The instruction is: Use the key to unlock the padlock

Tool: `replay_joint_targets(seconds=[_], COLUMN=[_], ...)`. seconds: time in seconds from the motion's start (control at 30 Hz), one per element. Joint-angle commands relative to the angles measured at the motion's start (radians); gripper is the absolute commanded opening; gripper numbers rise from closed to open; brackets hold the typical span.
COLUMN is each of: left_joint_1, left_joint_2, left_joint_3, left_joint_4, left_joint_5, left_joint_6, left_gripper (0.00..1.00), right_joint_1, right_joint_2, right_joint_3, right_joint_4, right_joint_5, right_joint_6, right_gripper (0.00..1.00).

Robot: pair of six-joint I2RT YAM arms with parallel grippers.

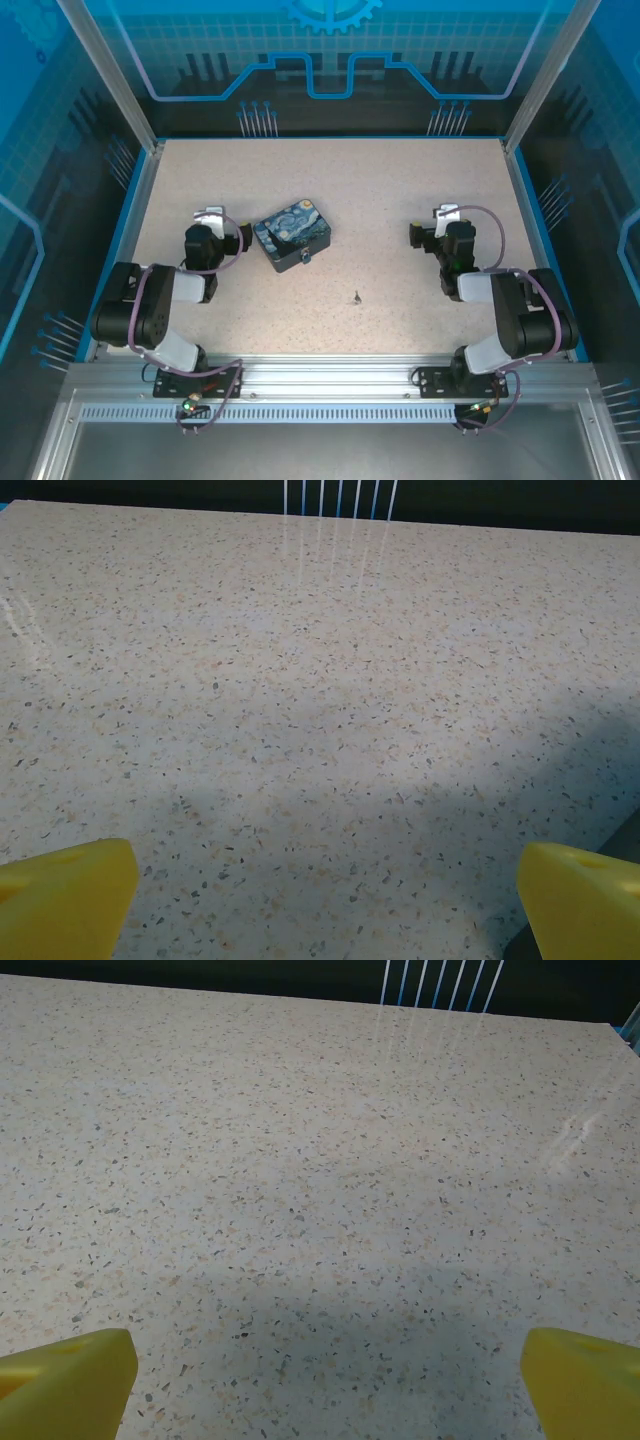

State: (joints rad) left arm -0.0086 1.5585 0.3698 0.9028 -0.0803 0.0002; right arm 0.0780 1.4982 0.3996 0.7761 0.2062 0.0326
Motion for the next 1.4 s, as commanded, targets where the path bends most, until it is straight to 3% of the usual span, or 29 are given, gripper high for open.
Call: replay_joint_targets(seconds=[0.0, 0.53, 0.7, 0.77, 0.9, 1.07, 1.27, 1.37], left_joint_1=[0.004, 0.006, 0.006, 0.006, 0.006, 0.006, -0.010, -0.079], left_joint_2=[-0.009, -0.009, -0.031, -0.095, -0.286, -0.394, -0.390, -0.400], left_joint_3=[0.017, 0.016, -0.085, -0.114, -0.038, 0.222, 0.409, 0.425], left_joint_4=[0.007, 0.011, 0.190, 0.183, -0.120, -0.642, -0.899, -0.933], left_joint_5=[0.022, 0.005, -0.086, -0.116, -0.113, -0.112, 0.119, 0.172], left_joint_6=[0.008, -0.001, -0.032, -0.042, -0.045, -0.257, -0.399, -0.446], left_gripper=[0.99, 0.99, 0.99, 0.99, 0.99, 0.99, 0.99, 0.99], right_joint_1=[0.005, -0.005, -0.020, -0.024, -0.030, 0.001, 0.116, 0.202], right_joint_2=[0.002, 0.000, -0.044, -0.091, -0.192, -0.276, -0.357, -0.397], right_joint_3=[0.010, 0.012, 0.048, 0.124, 0.229, 0.363, 0.520, 0.534], right_joint_4=[0.017, 0.015, -0.087, -0.267, -0.524, -0.846, -1.245, -1.373], right_joint_5=[0.016, -0.005, 0.006, 0.045, 0.019, -0.043, -0.073, -0.077], right_joint_6=[0.001, 0.005, 0.026, 0.054, 0.098, 0.210, 0.369, 0.453], right_gripper=[1.00, 1.00, 1.00, 1.00, 1.00, 1.00, 0.99, 0.98])
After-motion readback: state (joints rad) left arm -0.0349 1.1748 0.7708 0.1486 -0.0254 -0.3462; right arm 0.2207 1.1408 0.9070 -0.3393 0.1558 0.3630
